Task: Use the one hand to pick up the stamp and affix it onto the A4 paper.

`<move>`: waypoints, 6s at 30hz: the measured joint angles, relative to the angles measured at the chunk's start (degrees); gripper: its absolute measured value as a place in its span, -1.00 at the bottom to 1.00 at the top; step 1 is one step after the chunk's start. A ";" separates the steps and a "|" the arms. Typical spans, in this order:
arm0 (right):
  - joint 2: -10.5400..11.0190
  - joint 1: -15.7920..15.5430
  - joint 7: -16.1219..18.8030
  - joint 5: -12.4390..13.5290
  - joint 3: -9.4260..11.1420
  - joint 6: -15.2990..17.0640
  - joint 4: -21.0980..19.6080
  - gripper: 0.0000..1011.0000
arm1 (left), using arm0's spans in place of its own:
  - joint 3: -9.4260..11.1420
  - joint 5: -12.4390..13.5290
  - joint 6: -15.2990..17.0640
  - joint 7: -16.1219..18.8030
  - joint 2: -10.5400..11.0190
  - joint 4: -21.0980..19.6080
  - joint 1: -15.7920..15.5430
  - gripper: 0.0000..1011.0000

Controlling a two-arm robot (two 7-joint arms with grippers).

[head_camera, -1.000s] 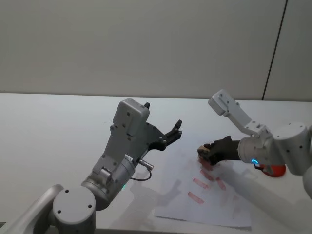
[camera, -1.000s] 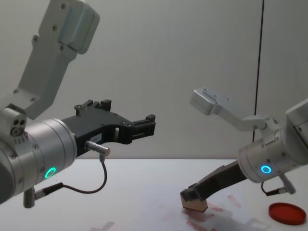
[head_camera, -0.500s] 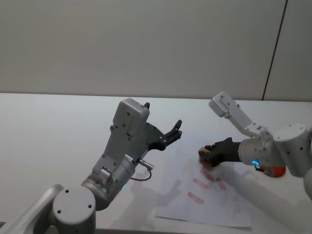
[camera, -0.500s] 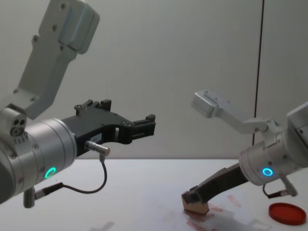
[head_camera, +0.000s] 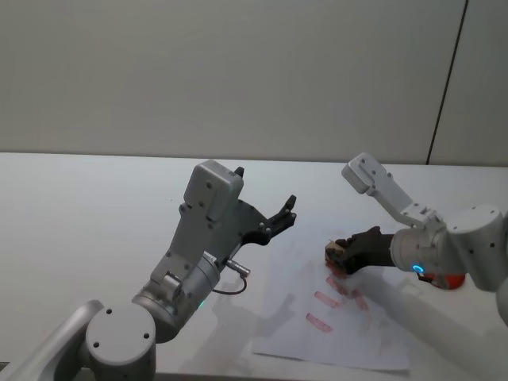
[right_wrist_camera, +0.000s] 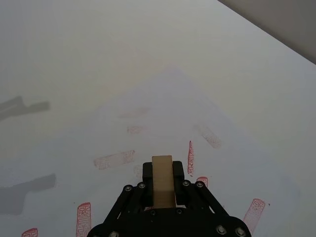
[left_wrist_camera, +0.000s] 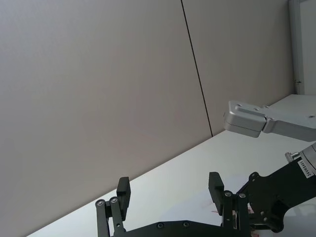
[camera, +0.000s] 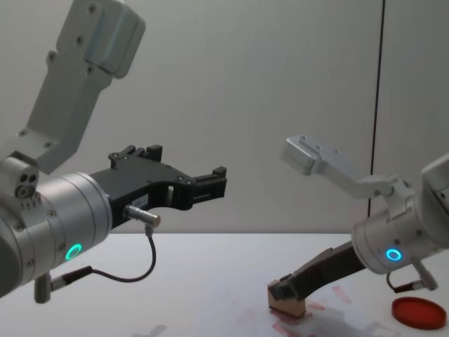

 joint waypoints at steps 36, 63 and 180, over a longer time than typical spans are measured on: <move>1.67 -3.24 -2.87 1.84 -0.31 -2.62 -2.77 -0.56 | 0.00 0.00 0.00 0.00 0.00 0.00 0.00 0.98; 2.60 -5.00 -5.10 4.57 0.02 -4.94 -4.55 -0.56 | 0.00 0.00 0.00 0.00 0.00 0.00 0.00 0.98; 15.14 -21.43 -24.21 21.63 11.15 6.42 -28.17 -0.56 | 0.00 0.00 0.00 0.00 0.00 0.00 0.00 0.98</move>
